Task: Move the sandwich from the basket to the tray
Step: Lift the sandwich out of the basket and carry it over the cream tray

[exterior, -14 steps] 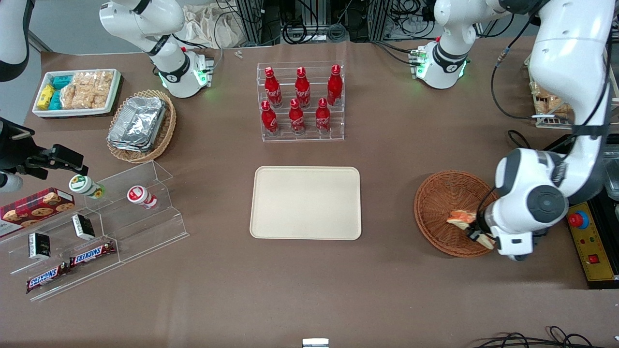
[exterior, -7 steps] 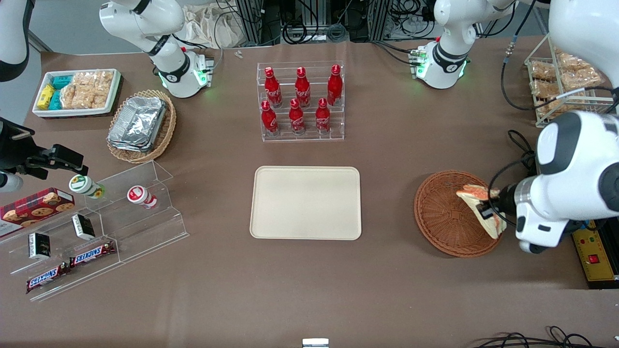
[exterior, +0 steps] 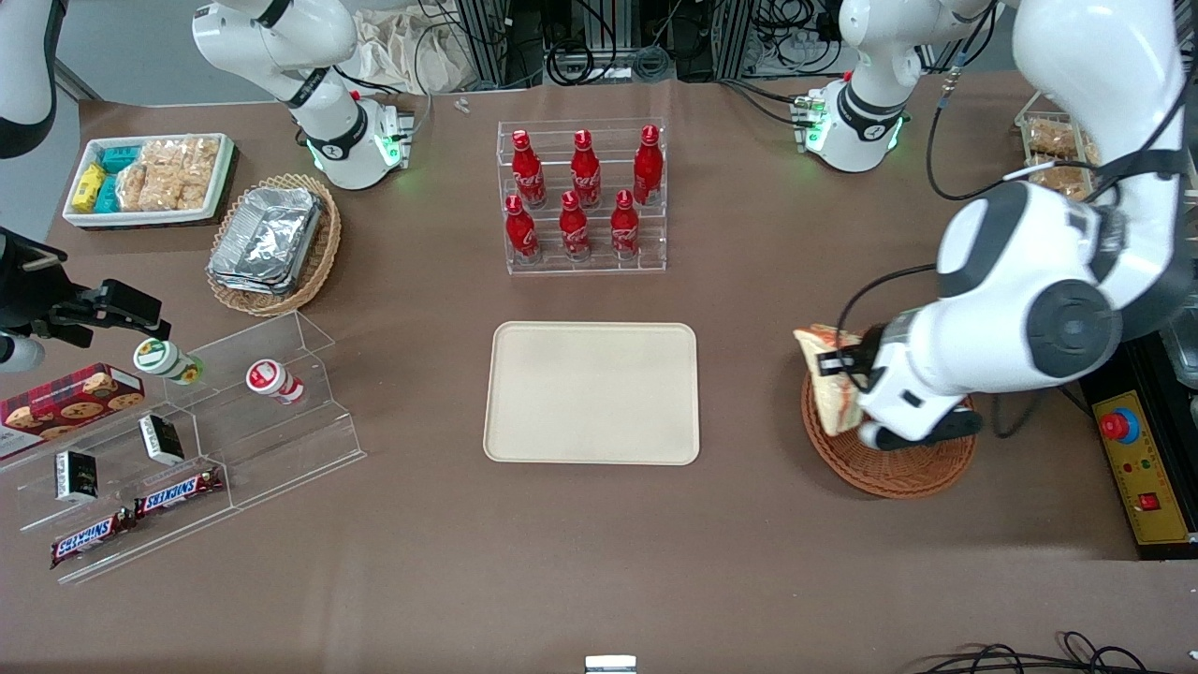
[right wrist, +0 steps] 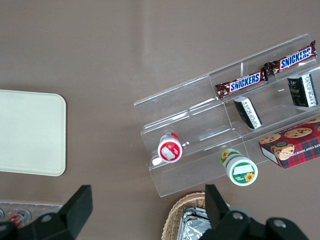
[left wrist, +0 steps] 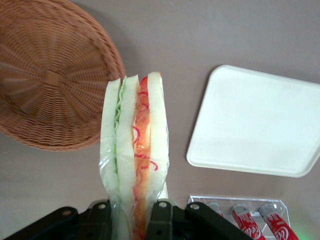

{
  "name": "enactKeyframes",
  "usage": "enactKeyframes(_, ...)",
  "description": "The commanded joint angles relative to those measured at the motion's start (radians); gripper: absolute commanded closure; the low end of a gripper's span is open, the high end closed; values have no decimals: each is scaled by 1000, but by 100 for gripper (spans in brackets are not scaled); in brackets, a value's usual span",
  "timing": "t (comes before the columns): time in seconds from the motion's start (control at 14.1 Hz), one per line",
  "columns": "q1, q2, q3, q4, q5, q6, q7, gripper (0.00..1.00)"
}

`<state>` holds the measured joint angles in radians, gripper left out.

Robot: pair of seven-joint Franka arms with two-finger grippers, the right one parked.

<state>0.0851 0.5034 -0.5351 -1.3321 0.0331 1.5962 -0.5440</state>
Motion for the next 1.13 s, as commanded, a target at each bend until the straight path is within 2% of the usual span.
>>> enactKeyframes(0.0, -59, 27, 1, -73, -5, 126, 6, 100)
enactKeyframes(0.28, -145, 47, 3, -220, -1, 374, -62, 100)
enactKeyframes(0.43, -182, 91, 6, -245, 11, 461, -91, 100)
enactKeyframes(0.71, -235, 188, 7, -248, 151, 510, -178, 100)
enactKeyframes(1.06, -266, 242, 7, -246, 206, 553, -200, 100)
